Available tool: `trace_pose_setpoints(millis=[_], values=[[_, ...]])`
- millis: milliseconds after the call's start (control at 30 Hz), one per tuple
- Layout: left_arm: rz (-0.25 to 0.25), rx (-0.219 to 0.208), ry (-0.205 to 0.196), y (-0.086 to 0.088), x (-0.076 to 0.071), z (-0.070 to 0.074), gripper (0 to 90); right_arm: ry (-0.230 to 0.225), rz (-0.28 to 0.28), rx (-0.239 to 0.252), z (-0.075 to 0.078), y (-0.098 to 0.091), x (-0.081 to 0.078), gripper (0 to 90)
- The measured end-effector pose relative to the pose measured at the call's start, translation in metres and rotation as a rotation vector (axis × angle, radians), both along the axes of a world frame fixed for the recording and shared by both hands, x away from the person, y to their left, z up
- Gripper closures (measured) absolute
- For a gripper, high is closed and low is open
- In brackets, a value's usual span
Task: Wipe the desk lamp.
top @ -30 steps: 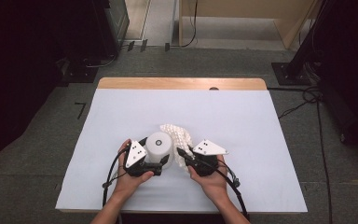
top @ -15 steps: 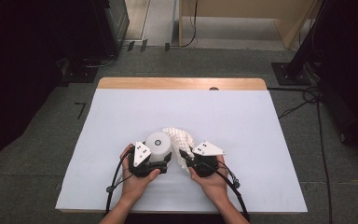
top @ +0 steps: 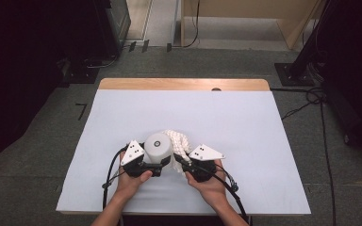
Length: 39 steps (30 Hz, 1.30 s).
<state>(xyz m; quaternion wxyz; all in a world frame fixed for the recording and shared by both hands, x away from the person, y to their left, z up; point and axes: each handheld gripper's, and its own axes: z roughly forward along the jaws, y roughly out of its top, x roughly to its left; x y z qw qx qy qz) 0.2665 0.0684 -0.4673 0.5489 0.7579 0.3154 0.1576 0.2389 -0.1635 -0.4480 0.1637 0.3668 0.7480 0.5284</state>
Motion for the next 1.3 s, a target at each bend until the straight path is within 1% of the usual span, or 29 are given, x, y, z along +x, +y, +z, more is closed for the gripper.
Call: trace_pose_setpoints(millis=[100, 167, 200, 233, 300, 333, 400, 433, 467, 533, 600, 700, 800, 867, 933, 967, 1000, 1033, 1067, 1100, 1133, 1200, 1233, 1300], values=[[-0.01, 0.013, -0.008, -0.003, -0.001, 0.0, 8.7, -0.046, 0.0, 0.033, 0.012, -0.004, -0.003, 79.0], [-0.018, 0.018, -0.018, -0.005, -0.002, 0.001, 8.7, -0.065, -0.001, 0.046, 0.017, -0.007, -0.004, 79.1], [-0.016, 0.019, -0.026, -0.004, -0.003, 0.001, 8.7, -0.064, -0.001, 0.05, 0.017, -0.008, -0.004, 79.1], [-0.015, 0.015, -0.03, -0.004, -0.003, 0.003, 8.7, -0.061, -0.001, 0.043, 0.015, -0.008, -0.003, 79.1], [-0.01, -0.006, -0.038, 0.0, -0.002, 0.006, 8.7, -0.033, 0.0, 0.031, 0.01, -0.007, -0.001, 79.1], [-0.006, -0.017, -0.038, 0.003, -0.002, 0.009, 8.7, -0.009, 0.006, 0.013, 0.004, -0.005, 0.001, 79.1], [0.001, -0.032, -0.043, 0.008, -0.001, 0.012, 8.7, 0.023, 0.007, -0.014, -0.003, -0.002, 0.003, 79.1], [0.005, -0.034, -0.045, 0.009, -0.001, 0.013, 8.8, 0.038, 0.01, -0.026, -0.008, 0.0, 0.005, 79.1], [0.005, -0.031, -0.043, 0.01, 0.0, 0.013, 8.8, 0.051, 0.009, -0.028, -0.009, 0.001, 0.005, 79.1], [0.001, -0.022, -0.038, 0.009, 0.0, 0.01, 8.7, 0.058, 0.011, -0.026, -0.01, 0.003, 0.005, 79.0], [0.0, 0.004, -0.039, 0.005, 0.0, 0.008, 8.7, 0.045, 0.005, -0.013, -0.007, 0.003, 0.005, 79.1], [-0.008, 0.039, -0.05, 0.0, -0.002, 0.006, 8.7, 0.005, 0.003, 0.028, 0.003, -0.001, 0.002, 79.1], [-0.021, 0.055, -0.057, -0.003, -0.003, 0.005, 8.7, -0.048, 0.002, 0.063, 0.014, -0.006, -0.002, 79.1], [-0.022, 0.066, -0.06, -0.004, -0.004, 0.005, 8.7, -0.068, 0.003, 0.07, 0.018, -0.008, -0.003, 79.1], [-0.018, 0.063, -0.064, -0.004, -0.004, 0.005, 8.7, -0.052, 0.004, 0.059, 0.015, -0.009, -0.001, 79.1], [-0.014, 0.054, -0.061, -0.003, -0.004, 0.006, 8.7, -0.034, 0.001, 0.053, 0.011, -0.008, 0.001, 79.0], [-0.006, 0.027, -0.053, -0.002, -0.003, 0.007, 8.7, -0.02, 0.001, 0.047, 0.007, -0.008, 0.003, 79.0], [0.001, 0.013, -0.049, 0.0, -0.002, 0.008, 8.7, 0.005, 0.0, 0.028, 0.001, -0.005, 0.005, 79.0], [0.01, 0.006, -0.051, 0.002, -0.001, 0.008, 8.7, 0.025, 0.0, 0.005, -0.005, -0.003, 0.007, 79.0], [0.015, 0.003, -0.053, 0.004, -0.001, 0.009, 8.7, 0.045, 0.001, -0.006, -0.008, -0.001, 0.008, 78.9], [0.018, 0.004, -0.055, 0.004, -0.001, 0.009, 8.7, 0.066, 0.001, -0.014, -0.013, 0.001, 0.009, 78.9], [0.021, 0.019, -0.059, 0.003, -0.001, 0.007, 8.7, 0.087, 0.001, -0.01, -0.016, 0.002, 0.011, 78.9], [0.023, 0.032, -0.062, 0.003, -0.001, 0.006, 8.7, 0.091, -0.003, -0.004, -0.015, 0.002, 0.011, 78.9], [0.03, 0.058, -0.069, -0.001, -0.001, 0.004, 8.7, 0.073, -0.003, 0.017, -0.01, 0.001, 0.01, 78.9]])
